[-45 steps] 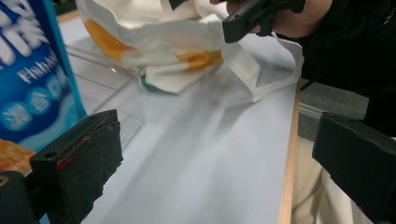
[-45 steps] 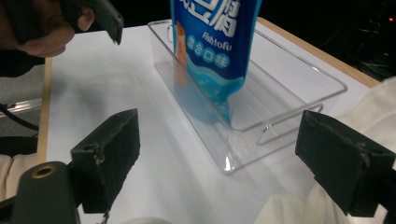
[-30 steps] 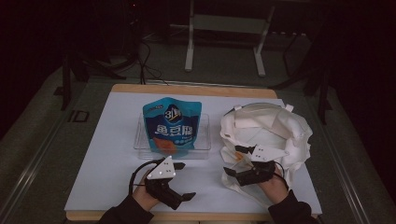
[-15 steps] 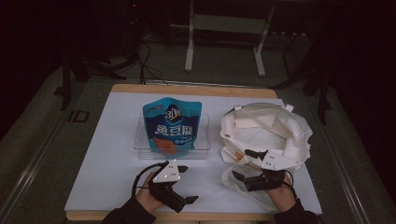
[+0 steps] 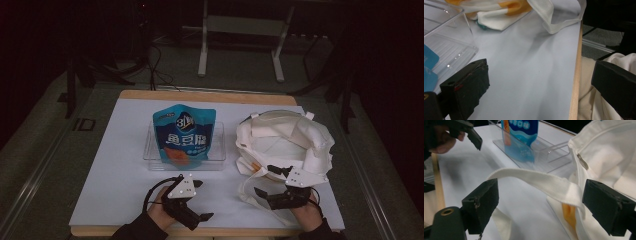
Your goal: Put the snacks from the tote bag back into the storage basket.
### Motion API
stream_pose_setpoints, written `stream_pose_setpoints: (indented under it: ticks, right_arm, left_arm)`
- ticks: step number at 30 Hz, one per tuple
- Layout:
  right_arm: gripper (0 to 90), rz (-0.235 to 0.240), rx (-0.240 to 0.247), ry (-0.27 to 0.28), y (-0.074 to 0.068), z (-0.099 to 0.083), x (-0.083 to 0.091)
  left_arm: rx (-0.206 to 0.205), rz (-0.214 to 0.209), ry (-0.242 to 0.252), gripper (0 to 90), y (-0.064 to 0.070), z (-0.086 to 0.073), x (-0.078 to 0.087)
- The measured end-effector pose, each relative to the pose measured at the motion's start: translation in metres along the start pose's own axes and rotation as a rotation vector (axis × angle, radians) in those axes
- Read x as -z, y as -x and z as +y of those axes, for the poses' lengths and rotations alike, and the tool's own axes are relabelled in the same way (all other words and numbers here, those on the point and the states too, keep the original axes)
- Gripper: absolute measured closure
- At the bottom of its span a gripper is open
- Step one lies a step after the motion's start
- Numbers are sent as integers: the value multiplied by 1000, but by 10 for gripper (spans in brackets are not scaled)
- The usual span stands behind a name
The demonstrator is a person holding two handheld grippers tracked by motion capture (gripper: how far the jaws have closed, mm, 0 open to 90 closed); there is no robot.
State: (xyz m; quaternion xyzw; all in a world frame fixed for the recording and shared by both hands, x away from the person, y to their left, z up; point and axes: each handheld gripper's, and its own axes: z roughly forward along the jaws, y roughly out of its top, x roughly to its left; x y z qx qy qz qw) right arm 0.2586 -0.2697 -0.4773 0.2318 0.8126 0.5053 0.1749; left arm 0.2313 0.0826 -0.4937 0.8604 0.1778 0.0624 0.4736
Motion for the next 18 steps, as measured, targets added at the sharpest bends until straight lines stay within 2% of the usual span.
stream_pose_setpoints:
  ticks: [9, 18]
  right_arm:
    - [138, -9, -4, 9, 3, -7, 1]
    - [138, -9, -10, 7, 4, -8, 1]
  left_arm:
    - [1, 39, 19, 18, -3, -5, 1]
    - [-7, 37, 12, 18, -2, -6, -1]
